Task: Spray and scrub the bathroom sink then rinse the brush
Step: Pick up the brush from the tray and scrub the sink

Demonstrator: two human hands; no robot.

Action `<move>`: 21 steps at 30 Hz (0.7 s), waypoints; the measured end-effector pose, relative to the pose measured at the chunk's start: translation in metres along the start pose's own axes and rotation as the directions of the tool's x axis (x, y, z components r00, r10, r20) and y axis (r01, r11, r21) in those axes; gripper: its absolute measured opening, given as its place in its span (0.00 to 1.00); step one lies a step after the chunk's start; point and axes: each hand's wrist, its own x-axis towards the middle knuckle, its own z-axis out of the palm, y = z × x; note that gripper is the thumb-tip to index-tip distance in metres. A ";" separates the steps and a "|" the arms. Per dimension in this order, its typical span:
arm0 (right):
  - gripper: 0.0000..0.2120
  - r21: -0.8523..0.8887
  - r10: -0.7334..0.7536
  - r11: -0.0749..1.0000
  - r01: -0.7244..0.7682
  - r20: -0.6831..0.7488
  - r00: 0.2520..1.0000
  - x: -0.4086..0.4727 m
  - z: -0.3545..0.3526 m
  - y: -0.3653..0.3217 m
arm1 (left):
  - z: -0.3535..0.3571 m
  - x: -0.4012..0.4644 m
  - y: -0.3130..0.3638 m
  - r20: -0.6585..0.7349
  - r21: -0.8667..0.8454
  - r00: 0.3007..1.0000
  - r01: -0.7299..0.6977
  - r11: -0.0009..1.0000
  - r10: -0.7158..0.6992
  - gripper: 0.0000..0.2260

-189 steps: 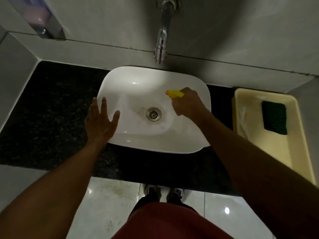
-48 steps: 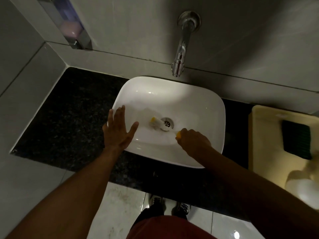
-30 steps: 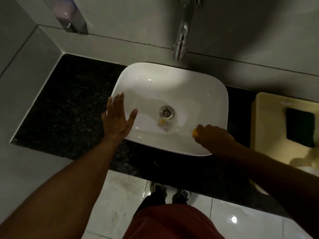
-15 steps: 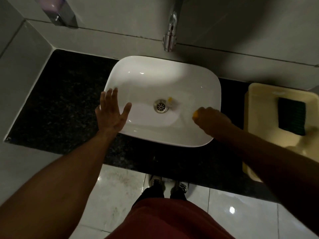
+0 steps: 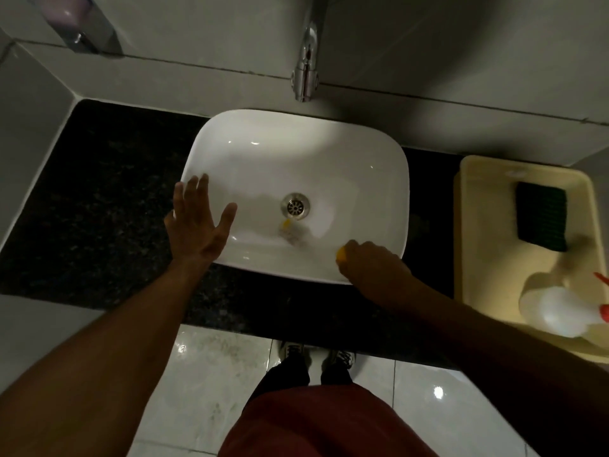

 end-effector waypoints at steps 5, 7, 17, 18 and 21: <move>0.11 0.109 0.165 0.982 -0.151 -0.129 0.978 0.033 -0.011 -0.012 | 0.000 0.000 -0.002 0.001 0.008 1.000 0.008 1.000 -0.008 0.36; 0.13 0.127 0.203 0.974 -0.190 -0.097 0.974 0.042 -0.016 -0.014 | -0.001 -0.001 -0.001 0.003 0.011 1.000 0.018 1.000 -0.018 0.36; 0.08 0.343 0.414 0.871 -0.352 -0.126 0.902 0.083 -0.034 -0.005 | 0.000 0.000 -0.001 -0.017 0.013 1.000 0.023 1.000 -0.022 0.37; 0.06 0.312 0.401 0.882 -0.353 -0.105 0.910 0.072 -0.029 0.002 | 0.000 0.000 -0.002 -0.016 0.003 1.000 0.024 1.000 -0.024 0.37; 0.09 0.218 0.386 0.906 -0.364 -0.069 0.920 0.034 -0.011 0.006 | 0.000 -0.001 -0.005 -0.021 -0.029 1.000 0.017 0.999 -0.017 0.36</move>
